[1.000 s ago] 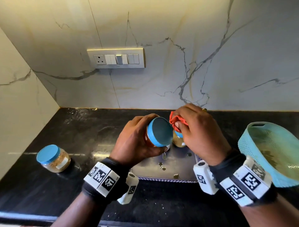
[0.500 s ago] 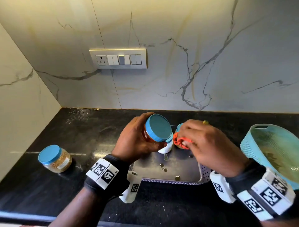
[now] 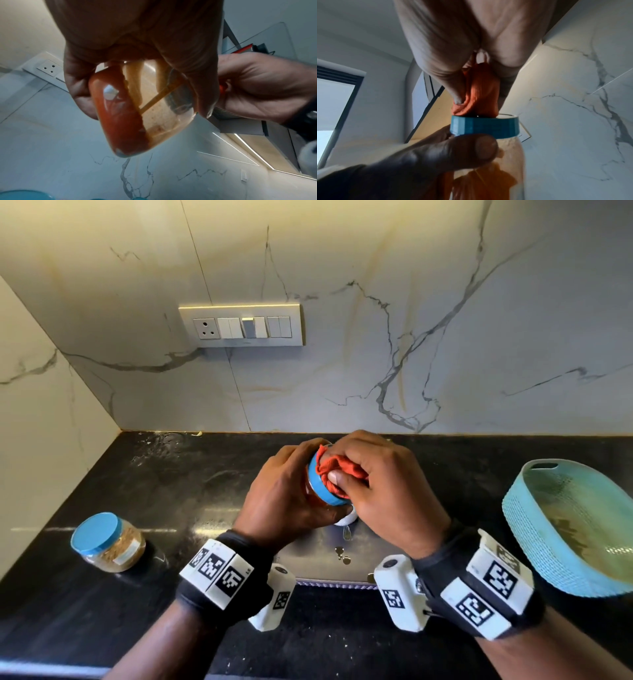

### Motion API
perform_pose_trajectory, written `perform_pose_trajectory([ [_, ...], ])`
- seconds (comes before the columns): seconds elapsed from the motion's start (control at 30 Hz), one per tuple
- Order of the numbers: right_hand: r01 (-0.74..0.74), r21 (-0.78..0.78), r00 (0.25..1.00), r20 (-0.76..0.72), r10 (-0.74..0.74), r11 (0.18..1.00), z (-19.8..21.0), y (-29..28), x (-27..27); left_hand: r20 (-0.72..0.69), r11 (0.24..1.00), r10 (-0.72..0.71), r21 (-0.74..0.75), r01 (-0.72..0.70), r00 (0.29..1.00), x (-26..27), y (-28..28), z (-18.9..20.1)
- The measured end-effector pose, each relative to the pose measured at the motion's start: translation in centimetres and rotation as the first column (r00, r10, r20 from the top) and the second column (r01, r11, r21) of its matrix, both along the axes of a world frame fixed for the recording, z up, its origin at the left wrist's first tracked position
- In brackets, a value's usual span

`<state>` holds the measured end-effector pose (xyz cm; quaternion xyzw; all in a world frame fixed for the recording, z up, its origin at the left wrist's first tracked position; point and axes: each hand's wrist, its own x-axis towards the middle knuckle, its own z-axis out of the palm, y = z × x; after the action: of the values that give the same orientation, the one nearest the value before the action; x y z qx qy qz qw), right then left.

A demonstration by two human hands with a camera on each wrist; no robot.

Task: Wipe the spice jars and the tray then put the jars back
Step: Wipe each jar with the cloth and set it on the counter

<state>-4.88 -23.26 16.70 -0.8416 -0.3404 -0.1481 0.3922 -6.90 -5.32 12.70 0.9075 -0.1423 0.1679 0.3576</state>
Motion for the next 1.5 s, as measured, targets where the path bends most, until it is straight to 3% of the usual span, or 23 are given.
perform_pose_trajectory([
  [0.1, -0.088, -0.110, 0.996, -0.001, 0.089, 0.990, -1.1, -1.3, -0.5, -0.008, 1.000, 0.025, -0.006, -0.026, 1.000, -0.1, 0.9, -0.2],
  [0.17, -0.032, -0.160, 0.999, -0.006, 0.032, 0.987, -2.0, -2.3, 0.2, -0.004, 0.999, 0.036, -0.037, -0.036, 0.999, -0.2, 1.1, -0.7],
  [0.33, 0.137, -0.107, 0.990, -0.011, -0.139, 0.985, -1.6, -0.7, 2.6, -0.025, 0.999, -0.013, -0.048, 0.012, 1.000, -0.4, 0.0, -1.4],
  [0.47, 0.039, -0.070, 0.999, 0.006, -0.038, 0.997, 0.0, 2.0, 0.7, -0.034, 0.997, -0.003, -0.075, 0.000, 0.999, -0.3, 0.5, -1.0],
  [0.6, -0.041, -0.136, 0.999, 0.024, 0.045, 0.990, -0.4, 1.2, -1.1, -0.019, 0.994, 0.037, -0.102, -0.039, 0.999, -0.5, 2.0, -0.8],
  [0.7, 0.002, -0.151, 1.000, -0.007, -0.004, 0.989, -1.6, -0.1, 0.1, -0.031, 0.994, 0.034, -0.098, -0.037, 0.999, -0.7, 2.2, -1.3],
  [0.83, 0.105, -0.049, 0.994, -0.003, -0.105, 0.993, -1.0, 1.2, 1.7, -0.011, 0.998, -0.003, -0.069, 0.002, 1.000, -0.9, 1.2, -1.1],
  [0.93, 0.005, -0.029, 1.000, 0.015, -0.004, 1.000, 0.3, 2.6, 0.3, 0.004, 0.997, 0.004, -0.078, -0.004, 1.000, -0.9, 1.5, -0.3],
  [1.07, -0.147, -0.139, 0.988, 0.018, 0.151, 0.979, -0.1, 0.7, -1.1, 0.014, 0.992, 0.055, -0.114, -0.053, 0.998, -1.2, 2.9, -0.5],
  [1.17, -0.020, -0.183, 0.999, 0.032, 0.026, 0.983, -1.0, -0.9, 0.4, -0.023, 0.990, 0.040, -0.131, -0.043, 0.999, -1.7, 2.2, -0.7],
  [1.27, 0.116, -0.126, 0.993, 0.023, -0.114, 0.985, -0.6, 0.1, 1.5, 0.003, 0.996, 0.021, -0.082, -0.020, 1.000, -1.6, 1.2, -0.9],
  [1.37, 0.107, -0.046, 0.994, 0.015, -0.107, 0.993, 0.5, 2.2, 0.7, 0.033, 0.999, 0.038, -0.025, -0.037, 0.999, -1.7, 1.2, 0.1],
  [1.5, 0.007, -0.080, 0.999, 0.046, -0.003, 0.997, 1.4, 2.8, -1.4, 0.042, 0.998, 0.052, -0.023, -0.051, 0.998, -1.8, 2.1, 1.0],
])
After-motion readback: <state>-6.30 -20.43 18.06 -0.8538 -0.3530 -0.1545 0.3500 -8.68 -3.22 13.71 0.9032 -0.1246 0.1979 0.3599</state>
